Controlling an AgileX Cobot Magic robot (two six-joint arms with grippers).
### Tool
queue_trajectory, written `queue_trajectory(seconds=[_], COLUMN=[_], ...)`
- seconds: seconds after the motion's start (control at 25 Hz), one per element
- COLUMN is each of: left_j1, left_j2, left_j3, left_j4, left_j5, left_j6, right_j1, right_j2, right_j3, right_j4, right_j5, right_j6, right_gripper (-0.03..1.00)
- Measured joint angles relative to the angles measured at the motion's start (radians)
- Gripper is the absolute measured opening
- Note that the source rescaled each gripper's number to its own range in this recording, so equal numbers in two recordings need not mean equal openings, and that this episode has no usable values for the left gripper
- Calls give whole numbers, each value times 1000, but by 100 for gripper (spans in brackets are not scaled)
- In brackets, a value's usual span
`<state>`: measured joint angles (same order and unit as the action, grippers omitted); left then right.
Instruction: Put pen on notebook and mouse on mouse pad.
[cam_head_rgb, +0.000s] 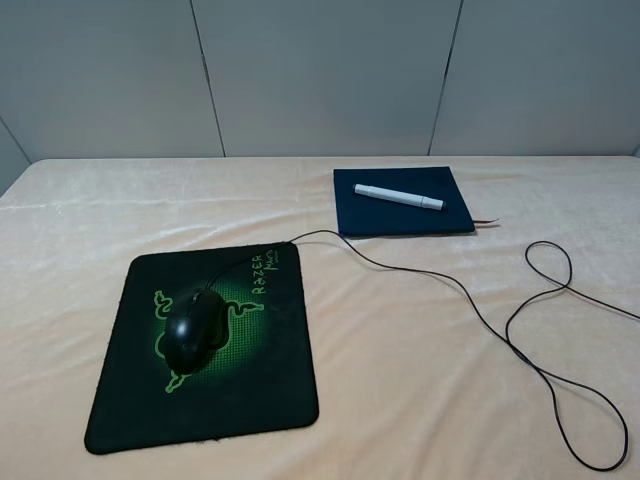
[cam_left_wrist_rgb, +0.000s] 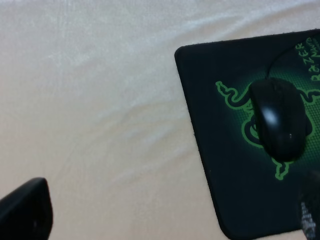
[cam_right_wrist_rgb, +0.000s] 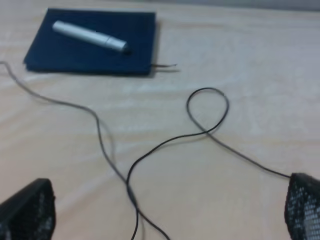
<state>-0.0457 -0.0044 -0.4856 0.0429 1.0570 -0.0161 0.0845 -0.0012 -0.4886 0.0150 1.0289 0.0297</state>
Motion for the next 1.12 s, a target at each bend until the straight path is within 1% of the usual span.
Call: queue_trajectory(seconds=[0.12, 1.12], left_j1=[0, 0], left_j2=[0, 0], left_j3=[0, 0], left_j4=[0, 0], left_j5=[0, 0], left_j6=[0, 0], right_j1=[-20, -20], right_j2=[-3, -3], right_j3=[0, 1], right_j4=[-1, 0], right_j5=[0, 0], right_j6=[0, 0], right_gripper=[100, 100])
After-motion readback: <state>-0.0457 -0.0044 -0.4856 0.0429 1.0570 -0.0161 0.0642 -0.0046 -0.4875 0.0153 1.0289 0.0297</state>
